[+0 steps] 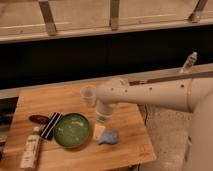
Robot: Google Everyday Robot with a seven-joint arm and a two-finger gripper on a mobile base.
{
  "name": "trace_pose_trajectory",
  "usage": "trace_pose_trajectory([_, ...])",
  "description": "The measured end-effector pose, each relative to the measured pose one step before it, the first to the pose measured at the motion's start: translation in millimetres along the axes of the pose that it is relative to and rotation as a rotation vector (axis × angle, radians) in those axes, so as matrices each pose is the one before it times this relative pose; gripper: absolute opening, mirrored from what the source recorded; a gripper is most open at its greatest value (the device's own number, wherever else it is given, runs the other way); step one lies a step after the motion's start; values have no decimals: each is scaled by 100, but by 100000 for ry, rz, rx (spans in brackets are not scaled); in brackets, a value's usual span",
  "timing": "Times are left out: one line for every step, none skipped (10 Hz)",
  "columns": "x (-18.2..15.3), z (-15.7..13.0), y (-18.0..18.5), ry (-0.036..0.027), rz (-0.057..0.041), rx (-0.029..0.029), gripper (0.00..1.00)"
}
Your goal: Place the white sponge in the ceramic cup
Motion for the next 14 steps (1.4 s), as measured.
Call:
trace_pose_trajectory([2188,1095,333,-1980,3466,-2345,80])
trace_pose_trajectory([1494,742,142,-1482,2834,-1335,80])
trace_pose_trajectory([1501,1105,142,-1747,3145,-1573,80])
trace_pose_trajectory([573,630,140,-963,1523,-806,80])
trace_pose_trajectory([83,357,15,-949,695,-164,80])
trace_pose_trajectory([-38,258,38,-595,341,-117,80])
trace_pose_trajectory([-309,338,-97,-1135,-50,337,80])
trace_pose_trajectory([-350,315,-131,-964,-416,434,80])
trace_pose_trajectory([-514,533,-131,-1328,-958,473,80])
trace_pose_trajectory([-305,650,-116,-1229,-1044,346,80])
trace_pose_trajectory([-153,380,-92,-437,-1104,262,80])
trace_pose_trajectory([-95,320,-92,-105,-873,215,80])
trace_pose_trajectory([-308,517,-95,-279,-1455,265,80])
trace_pose_trajectory([-264,296,8,52,-1172,261,79])
